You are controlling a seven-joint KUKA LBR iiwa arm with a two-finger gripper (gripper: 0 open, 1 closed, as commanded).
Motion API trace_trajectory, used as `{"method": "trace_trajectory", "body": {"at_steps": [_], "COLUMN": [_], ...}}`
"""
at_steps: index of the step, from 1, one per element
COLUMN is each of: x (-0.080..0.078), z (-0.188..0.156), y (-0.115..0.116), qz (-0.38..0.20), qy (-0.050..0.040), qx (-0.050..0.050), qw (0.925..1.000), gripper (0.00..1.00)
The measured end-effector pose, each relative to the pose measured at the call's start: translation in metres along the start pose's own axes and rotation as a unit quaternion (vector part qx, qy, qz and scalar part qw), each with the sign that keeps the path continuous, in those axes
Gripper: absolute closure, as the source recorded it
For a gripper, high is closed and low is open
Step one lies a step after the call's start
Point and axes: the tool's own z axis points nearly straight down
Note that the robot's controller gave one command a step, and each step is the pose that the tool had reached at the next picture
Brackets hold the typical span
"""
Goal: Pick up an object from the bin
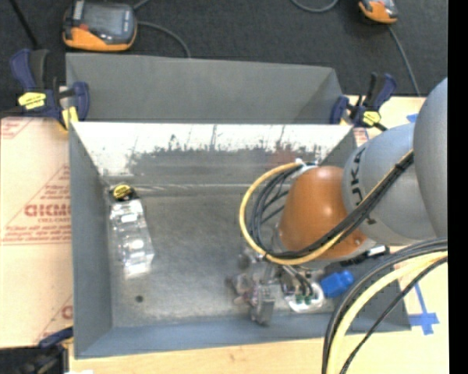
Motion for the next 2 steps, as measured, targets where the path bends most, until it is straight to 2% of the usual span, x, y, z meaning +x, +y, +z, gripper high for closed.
{"method": "trace_trajectory", "body": {"at_steps": [1,2], "x": [-0.001,-0.013], "z": [-0.003,-0.003], "y": [0.001,0.006], "qz": [-0.001,-0.151], "qy": [-0.0017,-0.002], "qx": [0.0,0.0], "qw": [1.0,0.9886], "gripper": [1.0,1.0]}}
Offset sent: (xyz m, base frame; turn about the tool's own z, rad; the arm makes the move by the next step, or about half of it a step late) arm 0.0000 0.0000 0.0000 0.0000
